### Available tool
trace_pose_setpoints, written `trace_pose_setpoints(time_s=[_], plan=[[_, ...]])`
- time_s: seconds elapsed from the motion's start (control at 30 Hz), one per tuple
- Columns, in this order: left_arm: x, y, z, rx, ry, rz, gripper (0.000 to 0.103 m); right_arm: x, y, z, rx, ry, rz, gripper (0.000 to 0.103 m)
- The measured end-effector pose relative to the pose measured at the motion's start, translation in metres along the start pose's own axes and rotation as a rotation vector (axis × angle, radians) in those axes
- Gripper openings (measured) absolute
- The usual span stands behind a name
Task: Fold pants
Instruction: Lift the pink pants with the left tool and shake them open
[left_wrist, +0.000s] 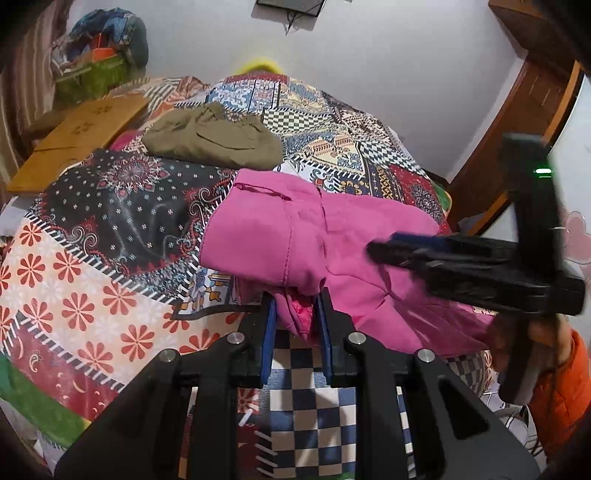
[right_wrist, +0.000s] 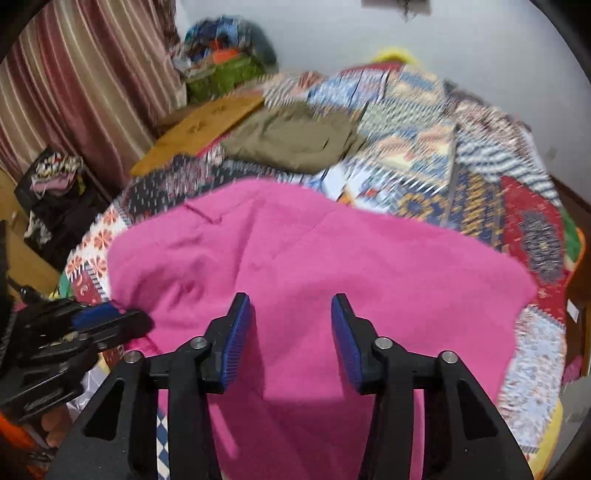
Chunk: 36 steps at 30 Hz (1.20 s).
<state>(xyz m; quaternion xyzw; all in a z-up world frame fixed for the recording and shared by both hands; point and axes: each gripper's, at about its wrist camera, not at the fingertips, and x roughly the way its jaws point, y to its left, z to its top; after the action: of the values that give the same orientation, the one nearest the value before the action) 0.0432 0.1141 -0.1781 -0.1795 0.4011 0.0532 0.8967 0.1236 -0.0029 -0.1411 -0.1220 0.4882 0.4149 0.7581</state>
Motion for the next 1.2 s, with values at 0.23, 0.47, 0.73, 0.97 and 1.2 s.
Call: trace_pose_setpoints(time_s=[0.23,0.47,0.73,0.97,1.2], plan=[[-0.003,-0.005,0.004,0.049,-0.029,0.005,0.019,0.023,0.012,-0.003,-0.049,0.097,0.020,0.034],[-0.010,-0.018,0.008,0.130,-0.063,0.026,0.019,-0.011,0.006,-0.002,-0.018,0.018,0.052,0.034],[-0.021,-0.044,0.016,0.221,-0.105,0.007,0.018,-0.056,-0.002,-0.040,-0.015,-0.053,0.011,0.034],[-0.022,-0.076,0.022,0.292,-0.106,-0.048,0.016,-0.033,-0.015,-0.068,0.031,0.008,0.030,0.035],[-0.025,-0.104,0.024,0.356,-0.137,-0.062,0.015,-0.040,-0.018,-0.069,0.053,-0.013,0.055,0.035]])
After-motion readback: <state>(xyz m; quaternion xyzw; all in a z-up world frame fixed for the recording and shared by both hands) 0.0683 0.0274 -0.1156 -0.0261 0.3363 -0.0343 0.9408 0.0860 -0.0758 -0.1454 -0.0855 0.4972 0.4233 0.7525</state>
